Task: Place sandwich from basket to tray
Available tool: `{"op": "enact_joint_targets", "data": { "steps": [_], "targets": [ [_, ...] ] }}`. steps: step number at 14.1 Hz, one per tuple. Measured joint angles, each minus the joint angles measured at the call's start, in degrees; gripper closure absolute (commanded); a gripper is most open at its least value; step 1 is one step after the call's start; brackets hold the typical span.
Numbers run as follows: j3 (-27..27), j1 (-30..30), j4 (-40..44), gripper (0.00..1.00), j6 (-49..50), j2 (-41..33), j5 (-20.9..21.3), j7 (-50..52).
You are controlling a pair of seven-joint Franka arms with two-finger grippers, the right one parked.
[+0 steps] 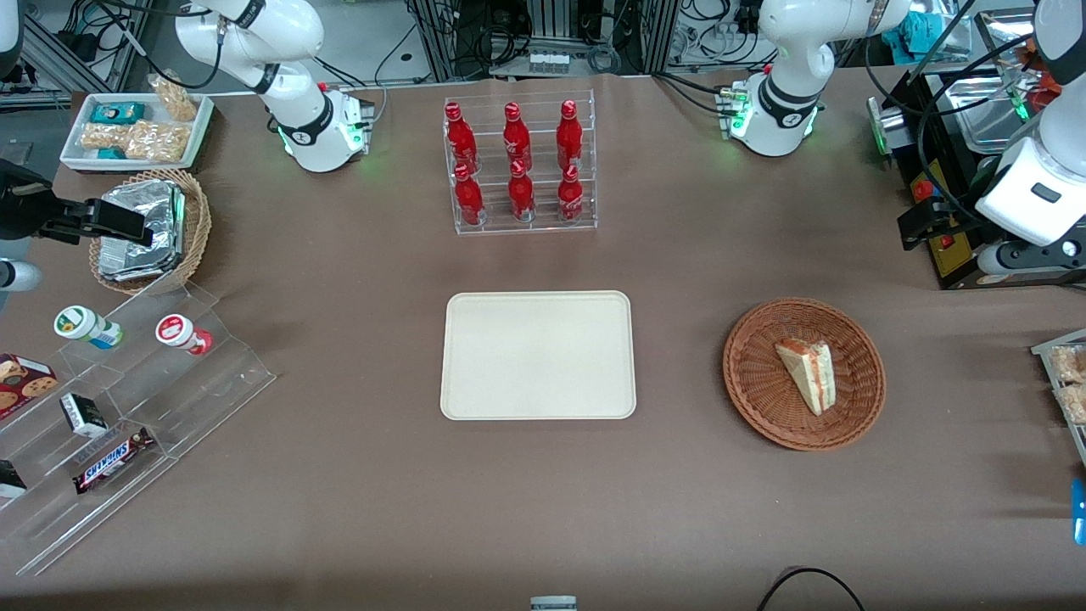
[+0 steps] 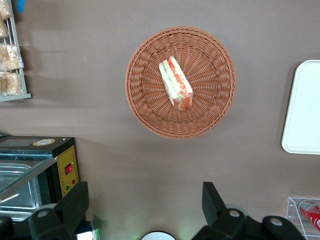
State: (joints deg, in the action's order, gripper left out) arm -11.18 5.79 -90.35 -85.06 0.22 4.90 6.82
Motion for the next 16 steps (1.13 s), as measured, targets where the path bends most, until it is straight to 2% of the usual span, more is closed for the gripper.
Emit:
{"op": "enact_joint_targets", "data": {
  "steps": [13, 16],
  "targets": [
    [-0.2, 0.0, -0.1, 0.0, 1.6, 1.2, 0.0, 0.0],
    [0.0, 0.3, -0.3, 0.0, 1.4, 3.8, -0.3, 0.6]
  ]
}}
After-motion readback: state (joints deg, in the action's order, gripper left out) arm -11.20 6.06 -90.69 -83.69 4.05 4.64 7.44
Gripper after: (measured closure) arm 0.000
